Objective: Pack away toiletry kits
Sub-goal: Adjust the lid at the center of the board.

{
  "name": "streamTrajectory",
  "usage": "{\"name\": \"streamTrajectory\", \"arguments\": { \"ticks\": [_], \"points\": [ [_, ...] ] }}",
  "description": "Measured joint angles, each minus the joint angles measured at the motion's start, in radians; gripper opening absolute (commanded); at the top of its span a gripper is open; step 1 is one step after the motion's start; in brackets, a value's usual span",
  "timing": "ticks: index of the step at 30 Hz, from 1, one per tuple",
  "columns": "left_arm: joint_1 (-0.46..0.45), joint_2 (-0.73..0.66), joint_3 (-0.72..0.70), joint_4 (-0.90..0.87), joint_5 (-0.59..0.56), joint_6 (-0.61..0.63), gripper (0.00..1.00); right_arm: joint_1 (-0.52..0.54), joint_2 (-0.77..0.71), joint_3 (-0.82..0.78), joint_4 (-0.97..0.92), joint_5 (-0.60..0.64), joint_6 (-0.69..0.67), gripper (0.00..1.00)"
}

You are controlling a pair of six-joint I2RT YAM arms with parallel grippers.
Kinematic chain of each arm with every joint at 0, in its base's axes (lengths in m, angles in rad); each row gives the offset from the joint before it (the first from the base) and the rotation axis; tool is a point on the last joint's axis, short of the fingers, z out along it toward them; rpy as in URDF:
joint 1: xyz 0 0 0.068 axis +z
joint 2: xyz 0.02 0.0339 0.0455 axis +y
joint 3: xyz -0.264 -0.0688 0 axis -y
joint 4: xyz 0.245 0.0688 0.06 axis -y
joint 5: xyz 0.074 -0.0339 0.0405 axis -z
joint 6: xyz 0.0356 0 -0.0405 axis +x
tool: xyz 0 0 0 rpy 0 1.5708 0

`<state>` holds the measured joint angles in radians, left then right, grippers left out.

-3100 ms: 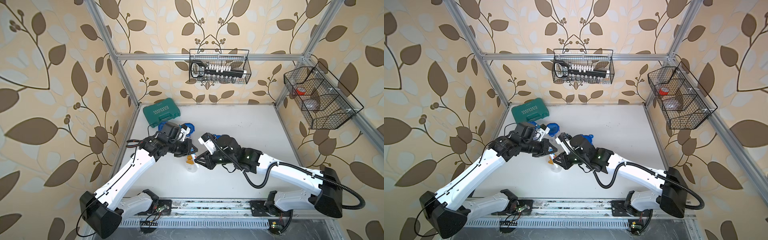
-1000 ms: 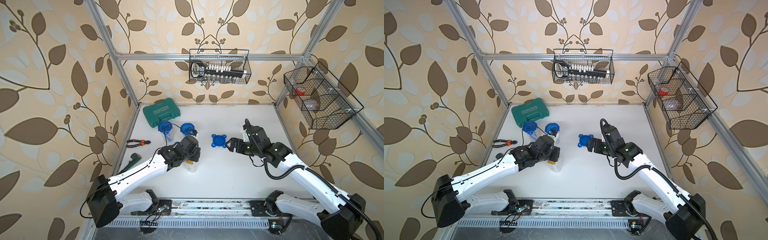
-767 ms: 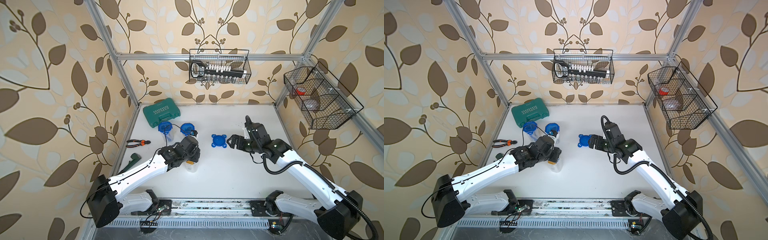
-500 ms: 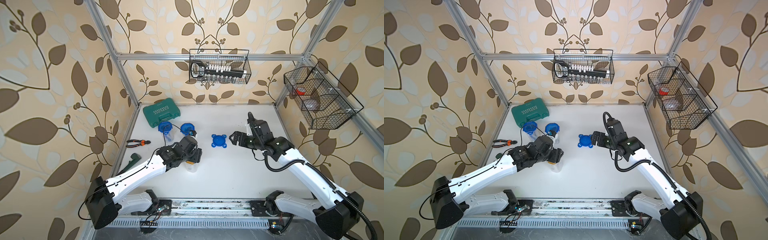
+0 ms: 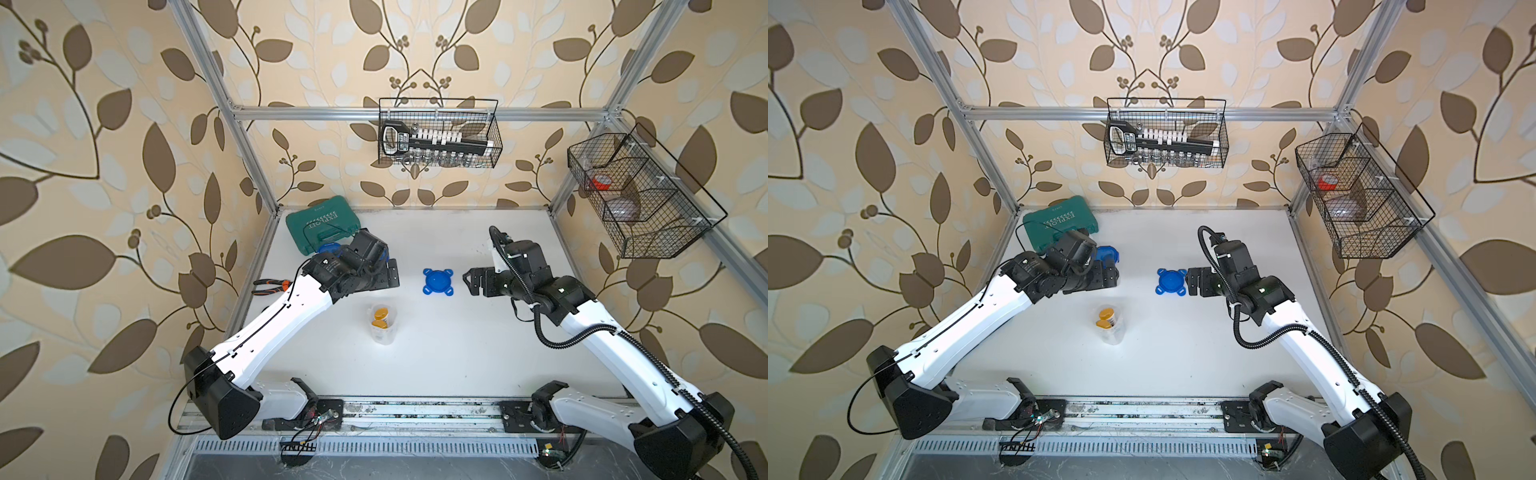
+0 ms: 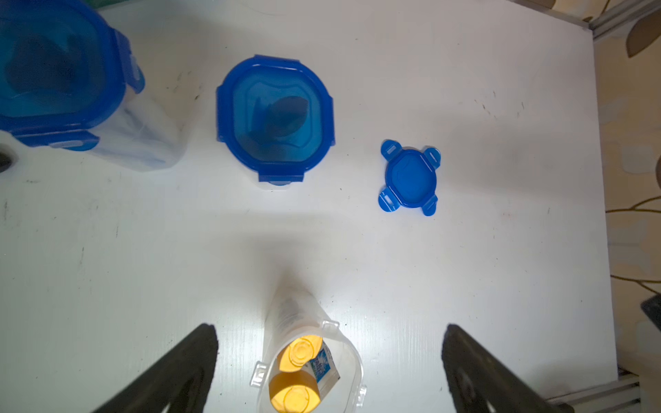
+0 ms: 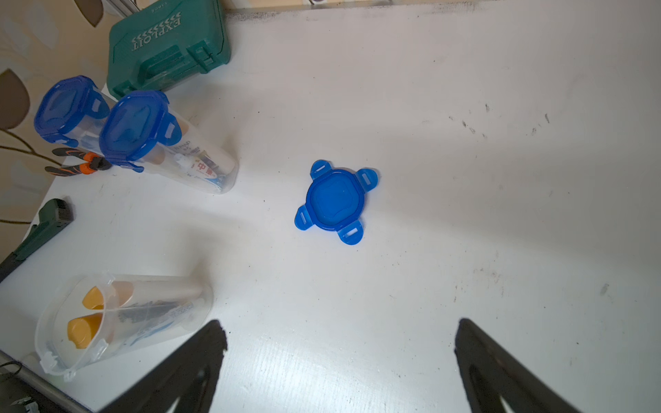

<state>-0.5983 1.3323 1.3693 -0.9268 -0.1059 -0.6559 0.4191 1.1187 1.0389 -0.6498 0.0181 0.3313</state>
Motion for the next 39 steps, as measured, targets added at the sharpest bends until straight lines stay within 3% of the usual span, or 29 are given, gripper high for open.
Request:
{"name": "streamTrajectory", "arguments": {
  "ticks": [6,14,25,30,39],
  "points": [
    [0.107,0.081,0.117,-0.154,0.033,0.006,0.99,-0.086,0.069,-0.026,-0.012,-0.098,0.006,1.00],
    [0.114,0.086,0.117,-0.202,0.060,0.029,0.99,-0.136,0.080,-0.051,0.021,-0.187,0.023,1.00],
    [0.115,-0.073,-0.077,-0.060,0.126,0.047,0.99,-0.191,0.147,-0.061,0.016,-0.223,0.154,1.00],
    [0.115,-0.179,-0.196,0.043,0.179,0.056,0.99,-0.224,0.051,-0.158,0.086,-0.254,0.265,1.00],
    [0.116,-0.197,-0.296,0.138,0.241,0.130,0.99,-0.365,-0.056,-0.197,0.018,-0.261,0.380,0.99]
  ]
}}
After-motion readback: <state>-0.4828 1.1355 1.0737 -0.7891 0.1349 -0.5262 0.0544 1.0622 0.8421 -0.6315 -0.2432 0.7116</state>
